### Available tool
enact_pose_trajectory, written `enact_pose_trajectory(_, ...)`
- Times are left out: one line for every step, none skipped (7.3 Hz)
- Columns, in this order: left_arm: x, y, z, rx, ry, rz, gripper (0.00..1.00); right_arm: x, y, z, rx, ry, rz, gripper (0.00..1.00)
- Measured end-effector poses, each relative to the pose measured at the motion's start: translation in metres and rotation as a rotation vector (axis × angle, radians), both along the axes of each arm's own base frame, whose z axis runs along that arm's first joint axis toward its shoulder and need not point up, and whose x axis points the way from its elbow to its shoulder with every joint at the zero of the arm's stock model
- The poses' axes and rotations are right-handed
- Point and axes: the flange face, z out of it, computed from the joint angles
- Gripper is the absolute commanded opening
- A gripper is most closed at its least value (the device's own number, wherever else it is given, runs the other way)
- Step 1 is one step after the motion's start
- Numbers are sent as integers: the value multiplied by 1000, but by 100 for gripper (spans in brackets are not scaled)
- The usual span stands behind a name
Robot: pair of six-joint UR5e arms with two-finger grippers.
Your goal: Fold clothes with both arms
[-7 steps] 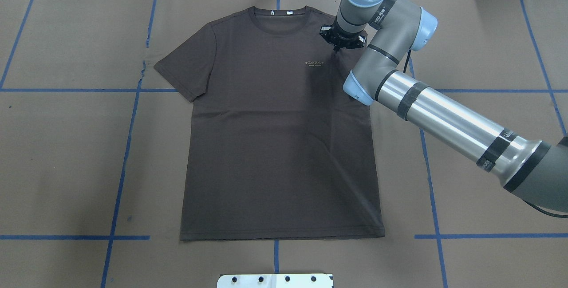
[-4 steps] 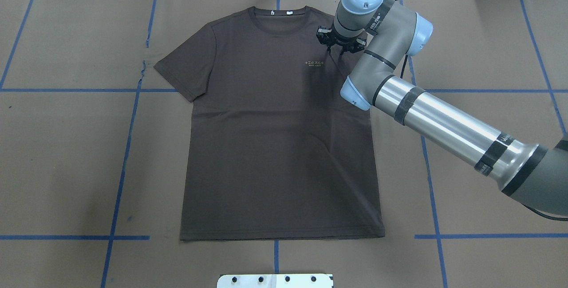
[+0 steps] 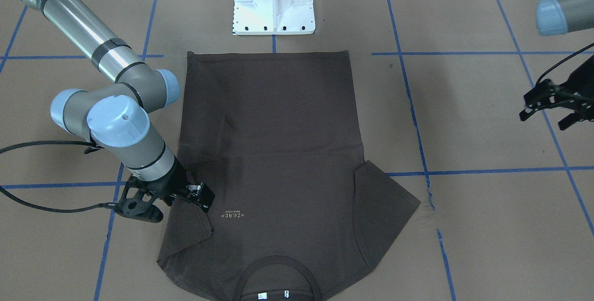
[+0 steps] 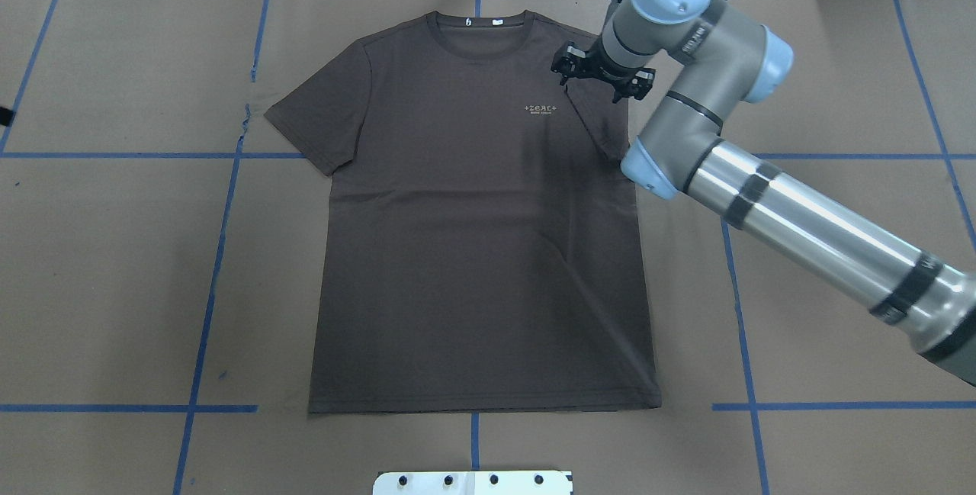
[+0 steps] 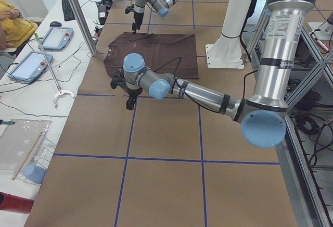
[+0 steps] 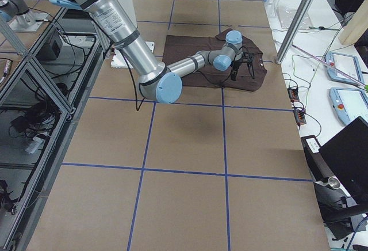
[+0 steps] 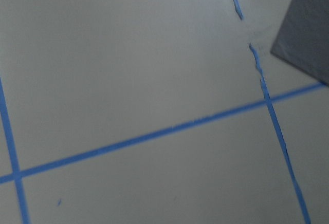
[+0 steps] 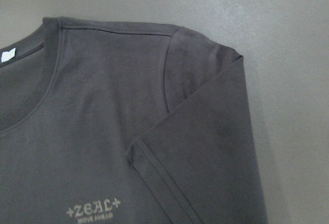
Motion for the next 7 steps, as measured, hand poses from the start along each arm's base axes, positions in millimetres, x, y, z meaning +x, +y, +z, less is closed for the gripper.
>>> enact_pose_trajectory(51,-21,-23,-32,-2,-35,98,19,18,5,9,-21,-6,100)
enact_pose_trajectory(95,-42,-40,-54,-15,-68,92,35,32,11,12,-38,-13,100)
enact_pose_trajectory(135,-61,-46,-60,-33,-103,85,51,40,15,8,-53,-22,100)
enact_pose_trajectory(165,-81,-43,-64,-27,-135,83,63,43,21,-1,-62,-26,100)
enact_pose_trajectory(186,-97,-41,-75,-8,-165,79,71,45,27,-6,-65,-27,100)
enact_pose_trajectory(202,-104,-41,-83,0,-181,76,75,47,29,-7,-67,-27,100)
enact_pose_trajectory(218,-105,-39,-79,-11,-193,71,77,49,30,-7,-68,-26,100)
